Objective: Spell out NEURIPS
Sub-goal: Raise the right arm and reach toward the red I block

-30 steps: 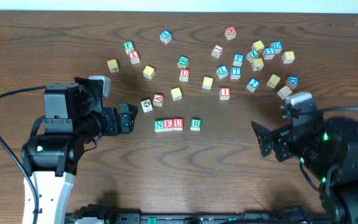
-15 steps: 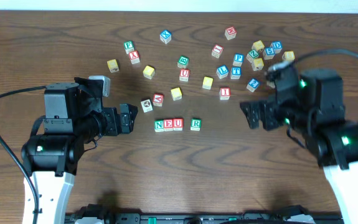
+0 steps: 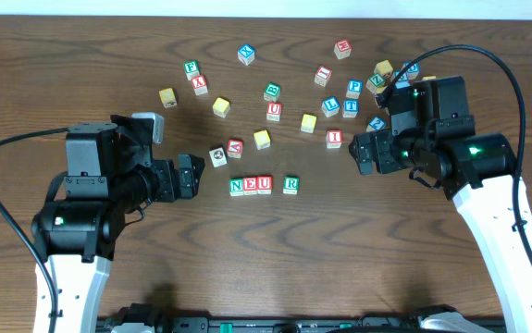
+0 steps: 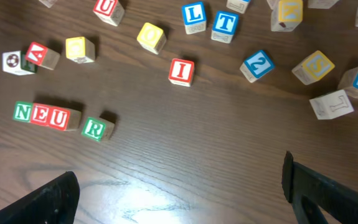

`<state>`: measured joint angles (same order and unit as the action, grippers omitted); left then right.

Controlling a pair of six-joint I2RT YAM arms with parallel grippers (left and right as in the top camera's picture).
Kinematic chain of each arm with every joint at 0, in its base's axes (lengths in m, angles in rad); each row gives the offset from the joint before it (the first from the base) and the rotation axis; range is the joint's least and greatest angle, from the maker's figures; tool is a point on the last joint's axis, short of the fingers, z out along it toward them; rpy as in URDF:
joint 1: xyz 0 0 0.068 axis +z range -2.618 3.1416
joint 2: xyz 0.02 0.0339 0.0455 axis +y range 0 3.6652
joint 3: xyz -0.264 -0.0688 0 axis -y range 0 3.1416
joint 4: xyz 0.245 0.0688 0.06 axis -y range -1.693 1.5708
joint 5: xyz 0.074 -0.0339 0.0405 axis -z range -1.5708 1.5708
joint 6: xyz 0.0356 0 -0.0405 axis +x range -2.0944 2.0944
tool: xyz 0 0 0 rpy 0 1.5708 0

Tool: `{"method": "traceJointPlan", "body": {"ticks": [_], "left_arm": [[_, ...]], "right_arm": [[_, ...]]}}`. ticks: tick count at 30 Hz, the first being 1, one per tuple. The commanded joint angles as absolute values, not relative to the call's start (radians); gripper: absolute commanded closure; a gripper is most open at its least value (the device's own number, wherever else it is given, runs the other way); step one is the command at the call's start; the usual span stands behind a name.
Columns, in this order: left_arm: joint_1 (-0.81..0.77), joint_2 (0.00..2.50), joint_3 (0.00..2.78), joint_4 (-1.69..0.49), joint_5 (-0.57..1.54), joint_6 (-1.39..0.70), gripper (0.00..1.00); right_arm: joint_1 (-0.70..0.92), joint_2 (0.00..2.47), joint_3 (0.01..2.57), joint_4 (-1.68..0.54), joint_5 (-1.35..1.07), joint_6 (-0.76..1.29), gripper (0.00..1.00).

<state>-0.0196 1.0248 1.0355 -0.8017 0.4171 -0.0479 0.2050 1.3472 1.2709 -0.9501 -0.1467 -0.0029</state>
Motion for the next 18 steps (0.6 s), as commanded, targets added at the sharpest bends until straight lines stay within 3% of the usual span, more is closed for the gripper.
{"method": "traceJointPlan", "body": {"ticks": [1,13,18], "left_arm": [[-0.014,1.018,1.049,-0.800,0.426,-0.038,0.02],[-0.014,1.018,1.049,-0.800,0.426,-0.038,0.02],[-0.014,1.018,1.049,-0.800,0.426,-0.038,0.02]], "right_arm": [[0.204,1.341,1.296,-0.950,-0.118,0.014,0.01],[0.204,1.348,1.308,-0.788,-0.201,0.040,0.01],[0.205,1.451,1.429,-0.822,-0.189,0.075,0.01]]}}
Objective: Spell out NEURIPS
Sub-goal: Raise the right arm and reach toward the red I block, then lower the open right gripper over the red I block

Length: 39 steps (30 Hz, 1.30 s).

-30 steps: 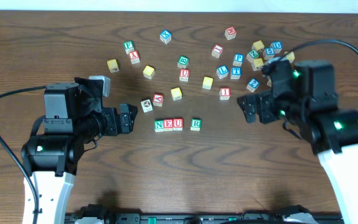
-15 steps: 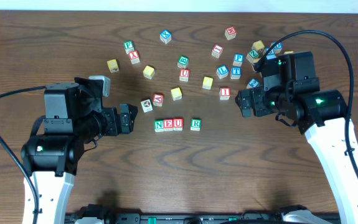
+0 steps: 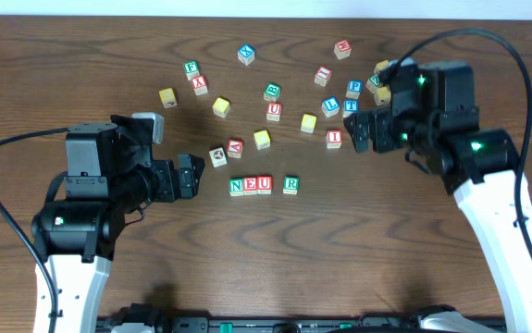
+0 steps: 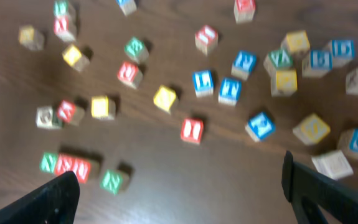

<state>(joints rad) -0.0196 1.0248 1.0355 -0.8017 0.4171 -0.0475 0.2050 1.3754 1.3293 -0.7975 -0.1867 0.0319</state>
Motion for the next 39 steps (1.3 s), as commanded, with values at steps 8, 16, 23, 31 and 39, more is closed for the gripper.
{"method": "traceJointPlan", "body": {"ticks": [8,16,23,31,39], "left_arm": [[-0.014,1.018,1.049,-0.800,0.426,-0.038,0.02],[-0.014,1.018,1.049,-0.800,0.426,-0.038,0.02],[-0.014,1.018,1.049,-0.800,0.426,-0.038,0.02],[-0.014,1.018,1.049,-0.800,0.426,-0.038,0.02],[-0.014,1.018,1.049,-0.800,0.426,-0.038,0.02]], "right_arm": [[0.210,1.740,1.790,-1.031,-0.129,0.038,0.01],[0.211,1.997,2.070,-1.116,-0.036,0.024,0.01],[0.212,2.100,2.099,-1.081,0.010,-0.033,0.01],[0.212,2.141,2.099,-1.078,0.035,-0.069,0.01],[0.212,2.141,2.099,-1.076,0.035,-0.147,0.01]]}}
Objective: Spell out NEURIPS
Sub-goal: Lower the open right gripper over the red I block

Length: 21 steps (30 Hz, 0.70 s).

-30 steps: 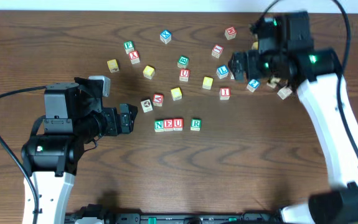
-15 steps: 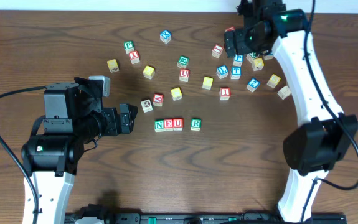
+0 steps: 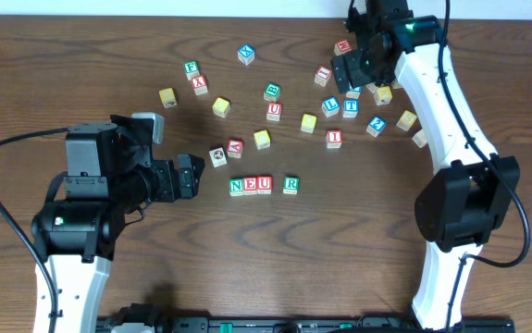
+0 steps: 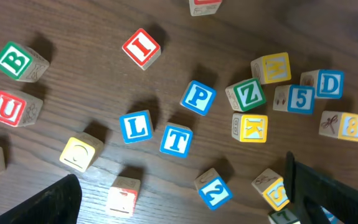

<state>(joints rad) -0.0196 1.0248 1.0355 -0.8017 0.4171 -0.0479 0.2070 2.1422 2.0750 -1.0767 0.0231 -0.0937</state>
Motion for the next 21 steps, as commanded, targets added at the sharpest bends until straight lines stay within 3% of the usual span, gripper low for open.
{"method": "traceJointPlan", "body": {"ticks": [1,21], "left_arm": [[-0.014,1.018,1.049,-0.800,0.426,-0.038,0.02],[-0.014,1.018,1.049,-0.800,0.426,-0.038,0.02]], "right_arm": [[0.213,2.141,2.099,-1.089,0.035,-0.127,0.01],[0.392,2.141,2.072,-1.356,0.138,0.409,0.01]]}}
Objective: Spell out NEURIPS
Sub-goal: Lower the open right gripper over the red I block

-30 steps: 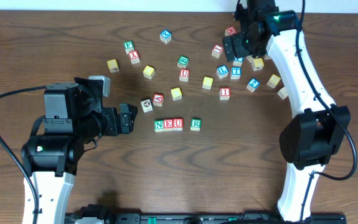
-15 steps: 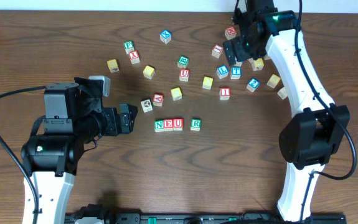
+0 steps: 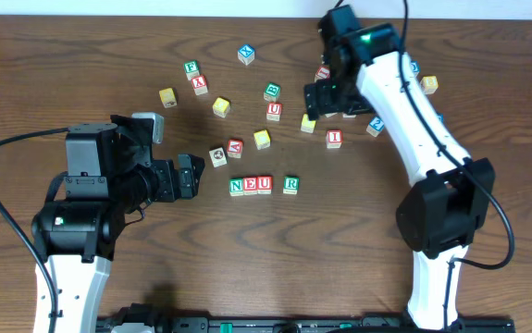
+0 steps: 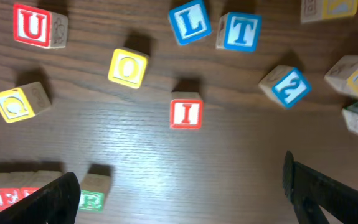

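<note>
Green N, red E and red U blocks (image 3: 251, 185) stand in a row near the table's middle. A green R block (image 3: 290, 184) sits a small gap to their right. The red I block (image 4: 186, 114) lies apart behind them, near the centre of the right wrist view. My right gripper (image 4: 179, 205) hangs open above the table just nearer than the I, holding nothing; overhead it is (image 3: 326, 100). A yellow S block shows partly at the right edge. The P block is hidden. My left gripper (image 3: 189, 176) rests open left of the row.
Loose blocks are scattered behind the row: a red U (image 4: 30, 25), blue L (image 4: 188, 22), blue T (image 4: 239, 31), yellow O (image 4: 127, 67), yellow Q (image 4: 14, 102) and blue 2 (image 4: 286, 86). Several more lie at the back left (image 3: 194, 77).
My right gripper has moved from over the back-right cluster around P, Z and K to over the I block, nearer and to the left. It is still open and holds nothing.
My right gripper was first open and low, right of the NEU row and R. Then it was higher and farther back, then over the back-right cluster, and now it is over the I. The left arm and the row have not moved.
</note>
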`<state>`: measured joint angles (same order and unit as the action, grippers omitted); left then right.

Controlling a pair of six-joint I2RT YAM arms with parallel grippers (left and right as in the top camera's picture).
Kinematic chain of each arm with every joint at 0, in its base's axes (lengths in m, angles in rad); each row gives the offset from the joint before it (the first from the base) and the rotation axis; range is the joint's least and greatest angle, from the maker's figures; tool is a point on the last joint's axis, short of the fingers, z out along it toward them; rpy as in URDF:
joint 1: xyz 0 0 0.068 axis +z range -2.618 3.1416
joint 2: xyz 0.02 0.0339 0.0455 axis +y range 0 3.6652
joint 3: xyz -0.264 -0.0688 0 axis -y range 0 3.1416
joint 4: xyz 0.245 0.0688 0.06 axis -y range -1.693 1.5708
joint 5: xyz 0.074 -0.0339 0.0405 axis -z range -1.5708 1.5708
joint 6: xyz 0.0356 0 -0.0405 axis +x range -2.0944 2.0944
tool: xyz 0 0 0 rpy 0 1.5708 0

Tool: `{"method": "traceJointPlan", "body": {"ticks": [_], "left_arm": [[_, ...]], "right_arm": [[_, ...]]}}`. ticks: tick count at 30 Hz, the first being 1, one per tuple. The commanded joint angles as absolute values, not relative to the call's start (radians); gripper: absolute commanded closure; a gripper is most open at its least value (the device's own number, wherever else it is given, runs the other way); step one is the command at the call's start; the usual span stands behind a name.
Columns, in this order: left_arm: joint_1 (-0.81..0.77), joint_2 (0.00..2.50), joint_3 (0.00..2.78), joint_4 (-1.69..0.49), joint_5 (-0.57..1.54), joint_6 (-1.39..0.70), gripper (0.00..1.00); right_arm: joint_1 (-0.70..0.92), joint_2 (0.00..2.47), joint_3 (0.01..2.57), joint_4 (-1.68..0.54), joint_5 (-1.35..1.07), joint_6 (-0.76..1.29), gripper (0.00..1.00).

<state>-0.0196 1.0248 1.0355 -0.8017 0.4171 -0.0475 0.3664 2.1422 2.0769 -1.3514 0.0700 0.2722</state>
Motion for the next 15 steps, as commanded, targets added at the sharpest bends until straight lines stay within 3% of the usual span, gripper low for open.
{"method": "traceJointPlan", "body": {"ticks": [1,15], "left_arm": [[-0.014,1.018,1.049,-0.800,0.426,-0.038,0.02],[-0.014,1.018,1.049,-0.800,0.426,-0.038,0.02]], "right_arm": [[0.395,2.141,2.061,-1.354,0.149,0.427,0.01],[0.392,2.141,1.784,-1.186,0.148,0.487,0.01]]}}
